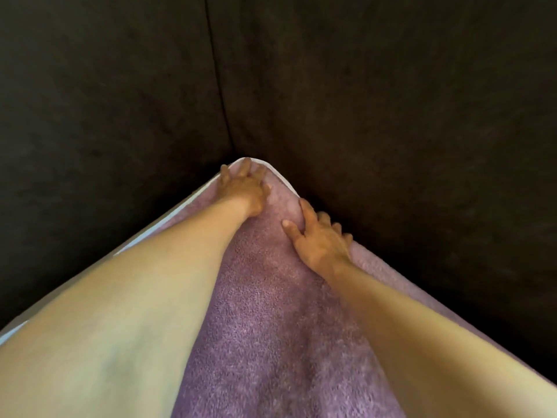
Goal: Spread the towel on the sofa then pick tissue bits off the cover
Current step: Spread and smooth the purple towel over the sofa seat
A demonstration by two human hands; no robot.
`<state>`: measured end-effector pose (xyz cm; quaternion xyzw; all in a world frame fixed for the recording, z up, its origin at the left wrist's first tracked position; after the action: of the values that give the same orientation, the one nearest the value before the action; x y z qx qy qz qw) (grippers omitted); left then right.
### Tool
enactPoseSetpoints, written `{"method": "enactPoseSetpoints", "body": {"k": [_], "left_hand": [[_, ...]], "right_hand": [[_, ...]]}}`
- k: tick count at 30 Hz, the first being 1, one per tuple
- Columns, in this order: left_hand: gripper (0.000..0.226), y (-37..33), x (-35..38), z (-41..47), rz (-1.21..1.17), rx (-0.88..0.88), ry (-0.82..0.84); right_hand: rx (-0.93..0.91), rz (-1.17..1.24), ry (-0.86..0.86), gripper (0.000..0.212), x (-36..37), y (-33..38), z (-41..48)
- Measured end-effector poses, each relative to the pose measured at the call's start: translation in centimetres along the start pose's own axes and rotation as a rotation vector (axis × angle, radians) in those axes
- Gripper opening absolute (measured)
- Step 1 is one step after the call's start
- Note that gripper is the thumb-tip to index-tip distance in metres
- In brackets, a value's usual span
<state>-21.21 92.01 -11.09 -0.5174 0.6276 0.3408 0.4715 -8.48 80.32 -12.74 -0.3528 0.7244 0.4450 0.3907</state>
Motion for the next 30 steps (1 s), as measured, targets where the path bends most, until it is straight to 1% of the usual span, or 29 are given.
{"method": "enactPoseSetpoints", "body": {"k": [2,4,7,11,12,13,15,17,19,20,22,24,26,28,30], "left_hand": [[0.053,1.0,-0.1,-0.6,-0.085,-0.012,0.009],[0.052,2.8,0.1,-1.9,-0.19,0.022,-0.005],[0.051,6.9,0.6,-4.5,-0.282,0.047,-0.016],[0.053,11.3,1.7,-8.7,-0.308,0.005,0.026],[0.053,11.7,1.8,-9.2,-0.288,-0.003,0.044],[0.054,13.2,1.1,-11.0,-0.284,-0.039,0.05],[0.054,13.3,1.1,-12.0,-0.267,-0.072,0.073],[0.052,12.5,1.4,-12.7,-0.242,-0.072,0.007],[0.051,12.8,2.1,-14.4,-0.178,-0.042,-0.059],[0.053,13.6,2.7,-15.5,-0.133,-0.041,-0.043],[0.061,17.1,3.5,-18.9,-0.101,-0.116,0.051],[0.068,20.4,4.1,-22.2,-0.135,-0.231,0.096],[0.069,22.7,4.1,-25.0,-0.156,-0.276,0.072],[0.066,24.3,4.1,-27.0,-0.185,-0.277,-0.001],[0.057,25.9,3.9,-28.5,-0.279,-0.351,-0.068]], "right_hand": [[-0.002,-0.006,-0.012,0.059,0.1,-0.1,0.1],[-0.014,-0.003,-0.049,0.056,0.2,-0.2,0.0],[-0.002,-0.03,-0.058,0.054,-0.1,0.0,-0.3],[0.162,-0.161,-0.022,0.052,-0.7,2.5,-2.0],[0.154,-0.161,-0.017,0.052,-0.4,3.2,-3.0],[0.082,-0.164,-0.013,0.052,-0.4,5.4,-4.9],[-0.082,-0.125,0.01,0.052,1.1,7.1,-8.0],[-0.214,-0.092,0.05,0.054,3.2,8.2,-10.4],[-0.316,-0.118,0.13,0.054,5.3,10.0,-12.5],[-0.345,-0.15,0.189,0.054,6.1,10.8,-13.4],[-0.35,-0.172,0.266,0.054,6.9,12.7,-15.6],[-0.307,-0.158,0.237,0.055,7.3,13.4,-17.8],[-0.316,-0.157,0.247,0.054,8.0,13.9,-20.4],[-0.366,-0.16,0.319,0.053,9.5,14.6,-23.6],[-0.379,-0.142,0.406,0.052,10.9,15.3,-26.0]]}}
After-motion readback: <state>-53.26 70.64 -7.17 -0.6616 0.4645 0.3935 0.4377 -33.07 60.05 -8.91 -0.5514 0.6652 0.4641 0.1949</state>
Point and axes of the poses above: each hand's wrist, its own z-axis towards the middle knuckle, its own x-axis out of the palm, y = z × x, the point moved 4 cm from there along z, towards the middle knuckle, and after that the axes turned 2 degrees about z, right-handed, at the moved point
